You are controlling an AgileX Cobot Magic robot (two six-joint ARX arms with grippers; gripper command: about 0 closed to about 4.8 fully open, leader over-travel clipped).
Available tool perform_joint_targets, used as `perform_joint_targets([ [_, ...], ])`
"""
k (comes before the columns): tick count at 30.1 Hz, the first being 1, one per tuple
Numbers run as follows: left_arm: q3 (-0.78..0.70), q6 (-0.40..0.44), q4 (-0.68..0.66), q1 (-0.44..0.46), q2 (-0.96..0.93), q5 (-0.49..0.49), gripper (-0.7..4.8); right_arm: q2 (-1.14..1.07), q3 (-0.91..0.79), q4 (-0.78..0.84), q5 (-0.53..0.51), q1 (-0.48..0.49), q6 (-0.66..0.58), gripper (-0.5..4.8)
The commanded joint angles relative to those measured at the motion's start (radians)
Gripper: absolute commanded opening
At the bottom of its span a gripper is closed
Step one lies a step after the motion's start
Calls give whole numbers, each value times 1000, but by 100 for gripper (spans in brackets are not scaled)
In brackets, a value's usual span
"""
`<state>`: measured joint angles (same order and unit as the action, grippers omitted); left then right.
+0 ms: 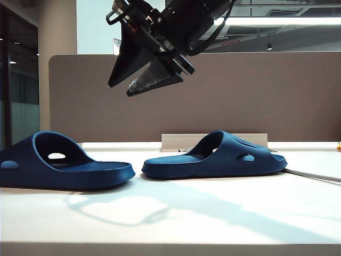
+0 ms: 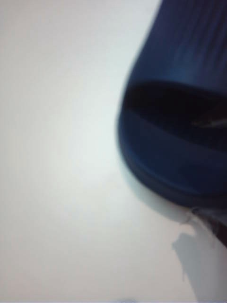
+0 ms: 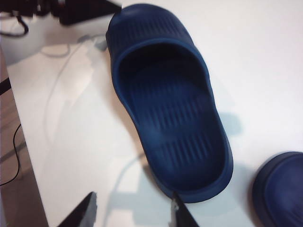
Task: Interlock the pair of blue slippers on the table with their fronts facing up.
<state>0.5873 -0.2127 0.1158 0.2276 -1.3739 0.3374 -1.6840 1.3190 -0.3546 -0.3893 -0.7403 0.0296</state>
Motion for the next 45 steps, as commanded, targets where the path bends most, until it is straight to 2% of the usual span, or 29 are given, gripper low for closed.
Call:
perform_joint_targets([
  [1, 50, 25, -63, 35, 6, 8, 215, 3, 3, -9, -6, -2, 0, 198],
  [5, 113, 63, -133, 103, -3, 81, 215, 3, 3, -14, -9, -2, 0, 198],
  [12, 252, 84, -287, 201, -103, 372, 215, 4, 3, -16, -32, -2, 0, 198],
  [14, 284, 90, -321, 204, -145, 402, 216, 4, 3, -18, -35, -2, 0, 198],
  [21, 309, 135, -365, 203, -225, 425, 222, 4, 2, -48, -35, -3, 1, 198],
  [25, 310, 139, -367, 203, -247, 431, 301, 4, 2, -49, -35, -3, 1, 198],
  [35, 310, 157, -392, 203, -306, 439, 301, 4, 2, -50, -35, -2, 2, 198],
  [45, 310, 157, -388, 201, -346, 497, 299, 4, 3, -50, -35, -2, 5, 198],
])
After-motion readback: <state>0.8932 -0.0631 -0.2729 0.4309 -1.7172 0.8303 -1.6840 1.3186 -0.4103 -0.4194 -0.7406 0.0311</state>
